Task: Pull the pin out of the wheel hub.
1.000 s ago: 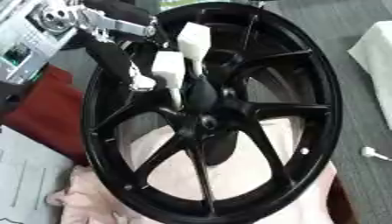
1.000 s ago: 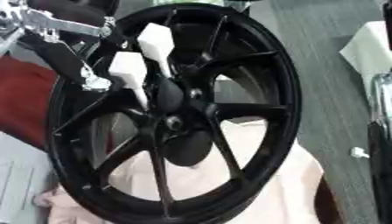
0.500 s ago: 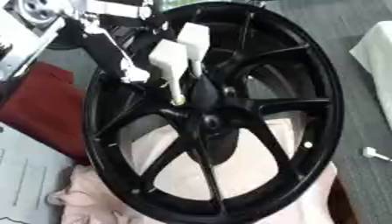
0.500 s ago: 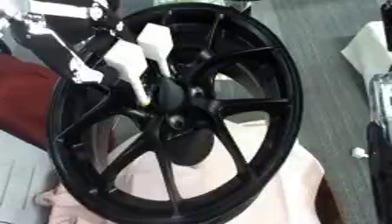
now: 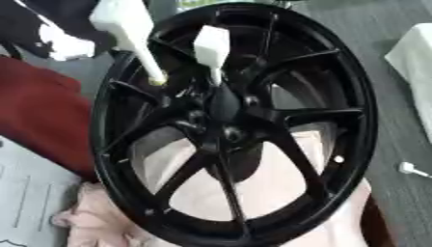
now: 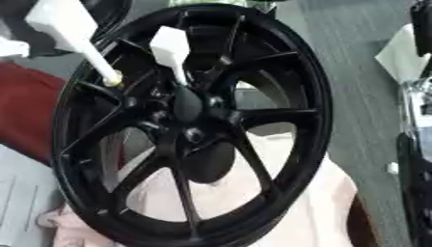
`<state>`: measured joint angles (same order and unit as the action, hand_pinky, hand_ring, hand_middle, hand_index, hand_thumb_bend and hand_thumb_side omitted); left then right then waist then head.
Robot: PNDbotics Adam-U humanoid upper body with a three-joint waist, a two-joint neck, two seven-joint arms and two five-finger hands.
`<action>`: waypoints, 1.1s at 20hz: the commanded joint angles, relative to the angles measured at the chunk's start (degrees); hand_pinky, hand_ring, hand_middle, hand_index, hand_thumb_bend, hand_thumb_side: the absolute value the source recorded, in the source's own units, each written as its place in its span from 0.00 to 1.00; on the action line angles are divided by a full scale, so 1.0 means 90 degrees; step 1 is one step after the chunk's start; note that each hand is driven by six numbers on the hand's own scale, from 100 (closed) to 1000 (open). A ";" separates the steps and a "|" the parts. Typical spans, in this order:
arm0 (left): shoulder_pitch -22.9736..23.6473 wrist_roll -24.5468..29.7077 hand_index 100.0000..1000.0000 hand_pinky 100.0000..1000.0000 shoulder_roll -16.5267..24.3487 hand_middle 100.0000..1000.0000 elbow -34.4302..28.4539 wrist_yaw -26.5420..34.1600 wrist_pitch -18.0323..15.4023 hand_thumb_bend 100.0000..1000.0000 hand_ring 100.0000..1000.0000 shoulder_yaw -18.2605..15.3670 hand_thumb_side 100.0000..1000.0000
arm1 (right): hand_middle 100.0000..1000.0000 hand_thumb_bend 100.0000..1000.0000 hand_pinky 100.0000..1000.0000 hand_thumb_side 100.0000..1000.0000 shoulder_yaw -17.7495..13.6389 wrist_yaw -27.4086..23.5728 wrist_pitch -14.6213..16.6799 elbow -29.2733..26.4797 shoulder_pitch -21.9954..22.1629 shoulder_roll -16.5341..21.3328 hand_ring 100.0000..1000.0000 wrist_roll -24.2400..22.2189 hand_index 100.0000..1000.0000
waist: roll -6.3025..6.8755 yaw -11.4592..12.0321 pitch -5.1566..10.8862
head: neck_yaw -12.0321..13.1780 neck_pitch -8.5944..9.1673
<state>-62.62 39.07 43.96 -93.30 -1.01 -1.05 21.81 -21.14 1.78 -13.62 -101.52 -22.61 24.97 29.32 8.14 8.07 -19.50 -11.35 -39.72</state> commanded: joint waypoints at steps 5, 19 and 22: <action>0.1975 -0.1727 0.37 0.50 0.1539 0.10 -0.0343 0.0639 -0.0031 0.00 0.37 -0.1905 0.16 | 0.78 0.00 0.86 0.52 -0.0134 -0.0052 -0.0002 -0.0152 -0.0087 0.0172 1.00 0.0141 0.83 | 0.0035 0.0067 0.0099 | -0.0161 0.0086; 0.4369 -0.3061 0.46 0.54 0.0852 0.19 0.0530 -0.0435 -0.0265 0.00 0.41 -0.3353 0.16 | 0.78 0.00 0.86 0.52 -0.0198 -0.0111 0.0007 -0.0164 -0.0092 0.0127 1.00 0.0235 0.83 | -0.0126 0.0162 0.0070 | -0.0288 0.0346; 0.4397 -0.2979 0.46 0.54 0.0778 0.19 0.0574 -0.0487 -0.0260 0.00 0.41 -0.3384 0.16 | 0.78 0.00 0.86 0.52 -0.0198 -0.0115 0.0009 -0.0161 -0.0095 0.0124 1.00 0.0236 0.83 | -0.0131 0.0161 0.0071 | -0.0287 0.0356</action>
<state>-22.66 11.99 49.38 -87.97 -4.92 -3.37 -7.27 -22.59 0.85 -13.62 -101.85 -22.68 24.98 31.30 7.93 9.41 -19.56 -14.01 -37.23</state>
